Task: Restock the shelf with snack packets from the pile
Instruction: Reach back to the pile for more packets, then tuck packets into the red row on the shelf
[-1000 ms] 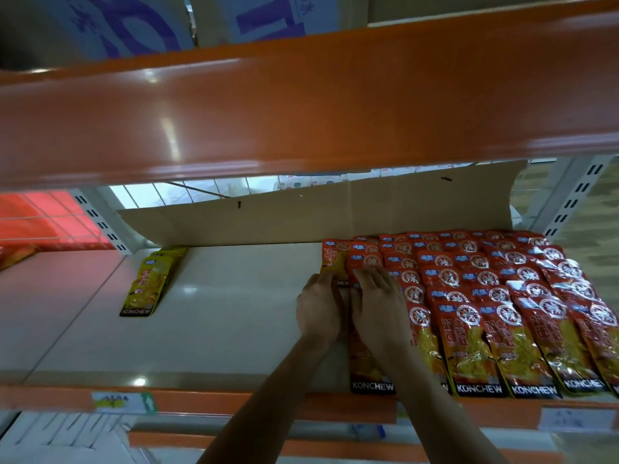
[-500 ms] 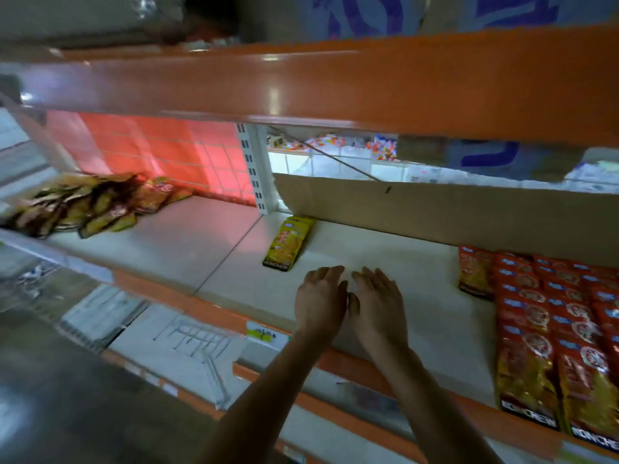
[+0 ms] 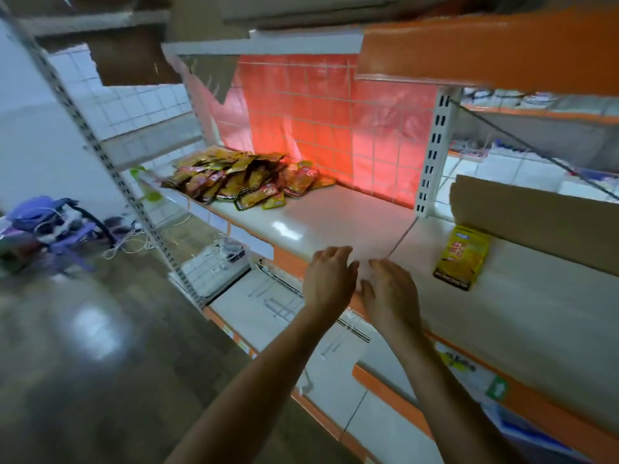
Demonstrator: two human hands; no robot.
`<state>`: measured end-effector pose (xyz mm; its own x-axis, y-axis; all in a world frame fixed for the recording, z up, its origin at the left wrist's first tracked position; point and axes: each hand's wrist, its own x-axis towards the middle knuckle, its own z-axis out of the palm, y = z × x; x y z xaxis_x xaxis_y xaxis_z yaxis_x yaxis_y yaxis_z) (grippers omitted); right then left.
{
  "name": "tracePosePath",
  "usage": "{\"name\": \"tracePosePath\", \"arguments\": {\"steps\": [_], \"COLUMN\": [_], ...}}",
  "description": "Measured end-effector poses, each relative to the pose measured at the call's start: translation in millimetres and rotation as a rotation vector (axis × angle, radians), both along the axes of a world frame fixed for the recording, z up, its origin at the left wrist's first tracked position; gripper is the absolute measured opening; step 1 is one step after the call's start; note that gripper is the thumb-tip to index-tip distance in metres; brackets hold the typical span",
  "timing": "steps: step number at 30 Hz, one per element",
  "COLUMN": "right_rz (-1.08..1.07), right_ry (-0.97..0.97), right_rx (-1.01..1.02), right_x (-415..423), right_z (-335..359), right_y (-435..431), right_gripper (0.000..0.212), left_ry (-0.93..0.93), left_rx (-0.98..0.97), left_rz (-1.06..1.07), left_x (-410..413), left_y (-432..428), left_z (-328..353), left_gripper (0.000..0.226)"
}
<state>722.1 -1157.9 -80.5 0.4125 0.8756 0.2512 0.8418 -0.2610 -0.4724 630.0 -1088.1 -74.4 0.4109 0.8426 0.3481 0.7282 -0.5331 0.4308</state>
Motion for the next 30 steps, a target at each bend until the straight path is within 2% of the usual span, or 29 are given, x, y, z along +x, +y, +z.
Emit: {"name": "tracePosePath", "arguments": {"steps": [9,18,26,30], "right_rz": [0.002,0.082,-0.099,-0.13], "right_ry": [0.113,0.092,0.229,0.236], "right_rx": [-0.001,-0.103,-0.195,-0.2], "right_x": [-47,-64,-75,-78], "right_z": [-3,-1,-3,-7], "right_y": [103,260,351,374], "right_gripper": [0.034,0.035,0.039,0.044], "left_ry": [0.041,0.103,0.093,0.105], "left_rx": [-0.087,-0.176,-0.209,-0.204], "left_rz": [0.163,0.275,0.265,0.258], "left_x": [-63,-96,-104,-103], "left_y": [102,244,327,342], "left_z": [0,-8,-18,-22], "left_gripper": [0.045,0.038,0.021,0.027]}}
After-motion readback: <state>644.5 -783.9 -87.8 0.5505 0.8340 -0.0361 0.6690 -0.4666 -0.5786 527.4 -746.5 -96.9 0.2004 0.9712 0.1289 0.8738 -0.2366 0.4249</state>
